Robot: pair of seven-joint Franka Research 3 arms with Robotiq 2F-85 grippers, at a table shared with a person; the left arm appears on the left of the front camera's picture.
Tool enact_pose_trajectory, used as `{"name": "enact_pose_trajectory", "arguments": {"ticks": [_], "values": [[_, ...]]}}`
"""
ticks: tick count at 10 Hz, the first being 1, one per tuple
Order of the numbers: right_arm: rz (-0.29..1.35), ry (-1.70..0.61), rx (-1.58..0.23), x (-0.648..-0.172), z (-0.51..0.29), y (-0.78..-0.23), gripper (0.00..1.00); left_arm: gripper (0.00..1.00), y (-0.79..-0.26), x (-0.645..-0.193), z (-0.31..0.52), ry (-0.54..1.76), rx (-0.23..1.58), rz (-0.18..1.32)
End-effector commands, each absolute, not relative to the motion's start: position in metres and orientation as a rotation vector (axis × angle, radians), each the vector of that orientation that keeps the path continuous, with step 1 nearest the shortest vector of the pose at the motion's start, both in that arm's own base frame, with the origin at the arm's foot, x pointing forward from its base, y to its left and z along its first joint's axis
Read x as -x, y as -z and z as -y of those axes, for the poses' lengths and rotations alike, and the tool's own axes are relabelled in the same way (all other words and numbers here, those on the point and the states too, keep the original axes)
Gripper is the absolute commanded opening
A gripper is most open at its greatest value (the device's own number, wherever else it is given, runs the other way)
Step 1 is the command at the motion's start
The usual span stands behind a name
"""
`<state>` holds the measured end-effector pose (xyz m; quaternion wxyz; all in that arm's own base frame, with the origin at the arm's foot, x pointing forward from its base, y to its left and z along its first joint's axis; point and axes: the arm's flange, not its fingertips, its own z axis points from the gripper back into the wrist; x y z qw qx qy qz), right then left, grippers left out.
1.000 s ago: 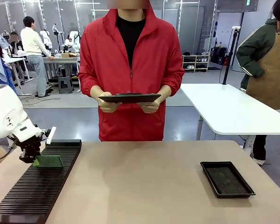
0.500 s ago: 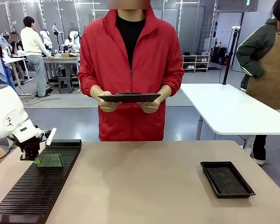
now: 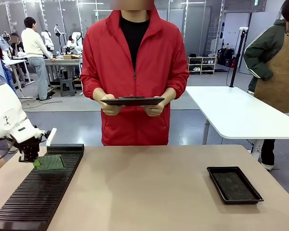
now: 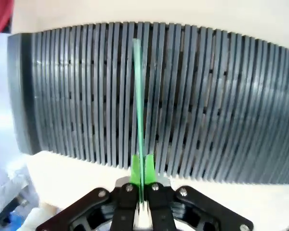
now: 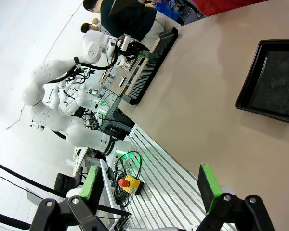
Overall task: Inspect the PCB.
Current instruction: Pick up the Blank PCB and present it to the human.
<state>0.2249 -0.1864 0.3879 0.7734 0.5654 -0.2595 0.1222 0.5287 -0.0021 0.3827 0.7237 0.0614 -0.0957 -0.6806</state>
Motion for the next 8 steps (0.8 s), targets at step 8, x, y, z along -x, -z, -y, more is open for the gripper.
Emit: {"name": "enact_pose_trajectory", "arguments": {"ticks": [8], "values": [[0.567, -0.272, -1.229, -0.224, 0.187, -0.388, 1.00, 0.00, -0.415, -0.504, -0.051, 0.955, 0.832, 0.492]]}}
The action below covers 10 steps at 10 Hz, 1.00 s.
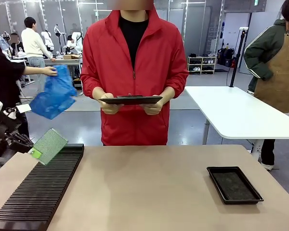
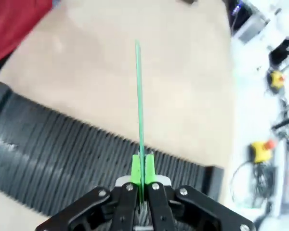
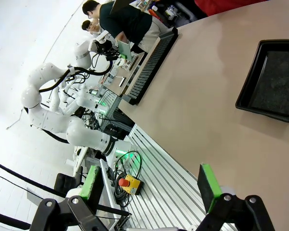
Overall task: Inspect the PCB.
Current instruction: Pick up the Blank PCB and present it to the human.
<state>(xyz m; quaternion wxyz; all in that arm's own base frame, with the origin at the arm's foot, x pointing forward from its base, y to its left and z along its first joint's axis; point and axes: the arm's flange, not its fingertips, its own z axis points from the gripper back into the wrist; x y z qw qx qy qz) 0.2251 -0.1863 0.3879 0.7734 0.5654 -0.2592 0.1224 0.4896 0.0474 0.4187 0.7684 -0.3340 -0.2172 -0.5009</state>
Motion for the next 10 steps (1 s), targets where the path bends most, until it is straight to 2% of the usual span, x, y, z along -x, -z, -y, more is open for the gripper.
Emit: {"name": "enact_pose_trajectory", "arguments": {"ticks": [1, 3, 8, 9, 10], "values": [[0.567, -0.272, -1.229, -0.224, 0.187, -0.388, 1.00, 0.00, -0.406, -0.503, -0.045, 0.888, 0.962, 0.480], [0.567, -0.272, -1.229, -0.224, 0.187, -0.388, 1.00, 0.00, -0.398, -0.500, -0.027, 0.779, 1.038, 0.496], [0.567, -0.272, -1.229, -0.224, 0.187, -0.388, 1.00, 0.00, -0.389, -0.495, -0.035, 0.850, 0.997, 0.472], [0.567, -0.272, -1.229, -0.224, 0.187, -0.388, 1.00, 0.03, -0.389, -0.497, -0.033, 0.826, 1.007, 0.472], [0.567, -0.272, -1.229, -0.224, 0.187, -0.388, 1.00, 0.03, -0.396, -0.512, -0.036, 0.649, 1.146, 0.513]]}}
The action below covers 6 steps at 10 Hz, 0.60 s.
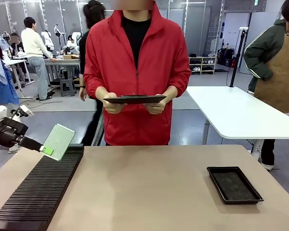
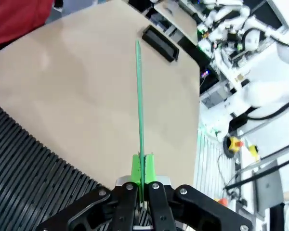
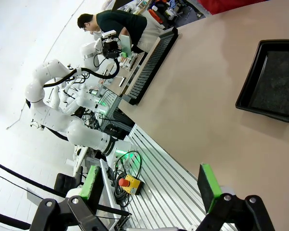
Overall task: Inspect the PCB.
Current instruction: Pick up the Blank PCB and present it to the human.
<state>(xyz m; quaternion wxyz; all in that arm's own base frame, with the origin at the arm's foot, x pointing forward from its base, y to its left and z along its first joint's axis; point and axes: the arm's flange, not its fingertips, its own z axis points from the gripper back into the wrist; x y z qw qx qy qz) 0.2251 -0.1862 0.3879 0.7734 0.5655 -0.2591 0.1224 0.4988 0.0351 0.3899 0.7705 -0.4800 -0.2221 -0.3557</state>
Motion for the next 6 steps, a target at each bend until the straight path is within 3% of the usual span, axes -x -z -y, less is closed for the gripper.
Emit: {"name": "enact_pose_trajectory", "arguments": {"ticks": [1, 6], "values": [[0.567, -0.272, -1.229, -0.224, 0.187, -0.388, 1.00, 0.03, -0.395, -0.525, -0.039, 0.537, 1.383, 0.487], [0.567, -0.272, -1.229, -0.224, 0.187, -0.388, 1.00, 0.03, -0.371, -0.560, -0.020, 0.179, 1.583, 0.158]]}}
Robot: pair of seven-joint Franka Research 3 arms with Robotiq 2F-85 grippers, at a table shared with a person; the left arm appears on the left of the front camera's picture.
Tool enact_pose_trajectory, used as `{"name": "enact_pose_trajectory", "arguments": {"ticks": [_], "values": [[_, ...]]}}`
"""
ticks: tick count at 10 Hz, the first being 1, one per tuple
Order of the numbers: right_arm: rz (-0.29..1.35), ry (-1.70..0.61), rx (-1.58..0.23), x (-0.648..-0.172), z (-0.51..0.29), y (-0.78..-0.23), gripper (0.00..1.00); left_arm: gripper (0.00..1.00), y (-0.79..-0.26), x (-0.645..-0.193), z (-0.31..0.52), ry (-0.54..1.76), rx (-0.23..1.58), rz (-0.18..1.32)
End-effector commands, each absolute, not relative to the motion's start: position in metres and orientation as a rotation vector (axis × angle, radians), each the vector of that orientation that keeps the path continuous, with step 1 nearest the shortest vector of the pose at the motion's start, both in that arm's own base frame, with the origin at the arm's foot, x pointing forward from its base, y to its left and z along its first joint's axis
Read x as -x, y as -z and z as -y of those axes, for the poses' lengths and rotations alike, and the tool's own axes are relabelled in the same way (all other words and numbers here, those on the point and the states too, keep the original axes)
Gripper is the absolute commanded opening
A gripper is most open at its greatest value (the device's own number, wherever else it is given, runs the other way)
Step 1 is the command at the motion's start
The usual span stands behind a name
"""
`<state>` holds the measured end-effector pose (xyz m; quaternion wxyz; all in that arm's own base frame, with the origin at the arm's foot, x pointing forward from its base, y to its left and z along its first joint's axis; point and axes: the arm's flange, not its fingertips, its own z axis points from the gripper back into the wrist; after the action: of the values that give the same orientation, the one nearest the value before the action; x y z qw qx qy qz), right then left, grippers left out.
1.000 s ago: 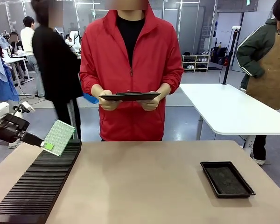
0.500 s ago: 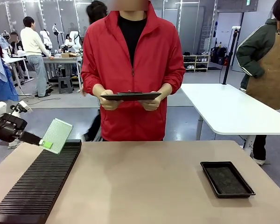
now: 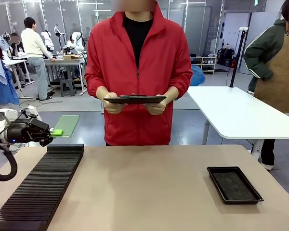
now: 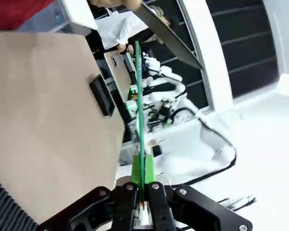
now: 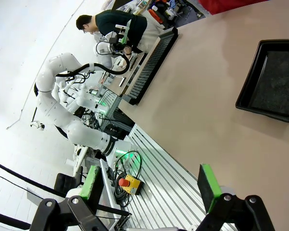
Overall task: Inspect the PCB.
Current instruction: Pick up the Blank PCB and present it to the human.
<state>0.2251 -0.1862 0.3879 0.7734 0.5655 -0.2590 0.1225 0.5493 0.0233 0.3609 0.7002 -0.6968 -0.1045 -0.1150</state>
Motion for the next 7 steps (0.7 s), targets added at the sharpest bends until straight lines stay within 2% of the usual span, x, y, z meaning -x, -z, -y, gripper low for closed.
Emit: {"name": "enact_pose_trajectory", "arguments": {"ticks": [1, 3, 7], "values": [[0.567, -0.272, -1.229, -0.224, 0.187, -0.388, 1.00, 0.03, -0.371, -0.565, -0.014, 0.156, 1.585, 0.149], [0.567, -0.272, -1.229, -0.224, 0.187, -0.388, 1.00, 0.03, -0.370, -0.571, -0.006, 0.136, 1.544, 0.104], [0.567, -0.272, -1.229, -0.224, 0.187, -0.388, 1.00, 0.03, -0.364, -0.589, -0.003, 0.092, 1.557, 0.113]]}}
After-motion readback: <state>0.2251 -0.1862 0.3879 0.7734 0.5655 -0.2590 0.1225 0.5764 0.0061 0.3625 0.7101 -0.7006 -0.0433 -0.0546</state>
